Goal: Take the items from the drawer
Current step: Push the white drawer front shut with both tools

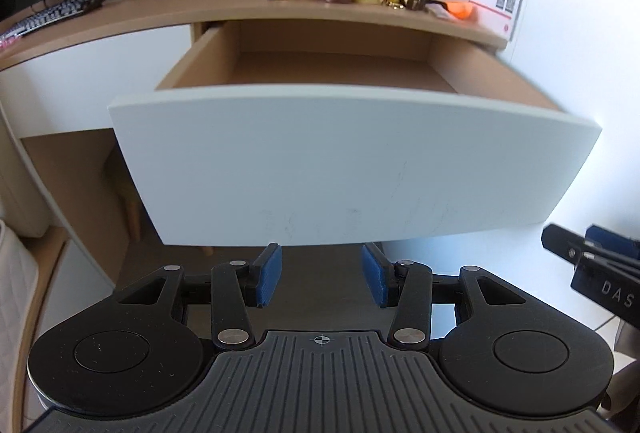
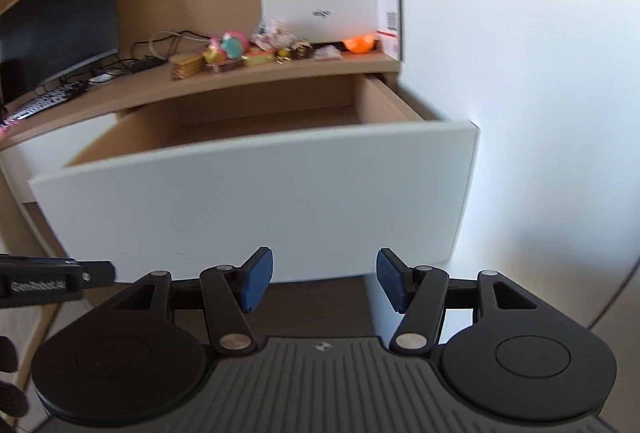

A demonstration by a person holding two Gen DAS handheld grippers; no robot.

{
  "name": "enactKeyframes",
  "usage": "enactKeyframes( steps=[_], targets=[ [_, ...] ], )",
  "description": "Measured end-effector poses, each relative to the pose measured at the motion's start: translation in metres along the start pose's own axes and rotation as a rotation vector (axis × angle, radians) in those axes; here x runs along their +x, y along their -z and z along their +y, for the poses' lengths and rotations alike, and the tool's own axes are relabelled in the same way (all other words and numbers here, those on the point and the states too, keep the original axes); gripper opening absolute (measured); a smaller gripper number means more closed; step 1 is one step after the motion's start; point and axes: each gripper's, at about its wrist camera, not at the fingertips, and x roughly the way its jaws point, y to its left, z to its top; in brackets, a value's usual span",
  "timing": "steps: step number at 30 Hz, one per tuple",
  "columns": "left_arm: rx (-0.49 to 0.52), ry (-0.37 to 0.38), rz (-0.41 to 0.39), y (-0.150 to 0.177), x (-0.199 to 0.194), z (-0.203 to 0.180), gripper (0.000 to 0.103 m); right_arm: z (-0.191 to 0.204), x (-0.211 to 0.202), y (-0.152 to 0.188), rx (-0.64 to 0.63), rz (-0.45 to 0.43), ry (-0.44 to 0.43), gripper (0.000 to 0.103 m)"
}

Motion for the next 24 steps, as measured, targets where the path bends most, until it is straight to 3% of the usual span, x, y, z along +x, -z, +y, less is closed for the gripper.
enactKeyframes(
  steps=[6,15,21,24],
  targets=[
    [-0.042,-0.006,-0.03,0.014,0.013,0.006,0.048,-0.009,0.016,0.019,-0.009,0.027,0.003,0.058],
    [-0.026,-0.062,-0.236,0.004,0.01,0.002,0.047,0.001,0.033,0.024,-0.069,0.004,0.011,0.058],
    [-0.01,-0.075,-0.257,-0.014,0.024,0.005,0.047,0.014,0.056,0.003,-0.159,-0.049,-0.005,0.058],
    [0.005,-0.068,-0.258,-0.019,0.03,0.004,0.047,0.016,0.057,-0.002,-0.178,-0.096,0.044,0.058]
  ],
)
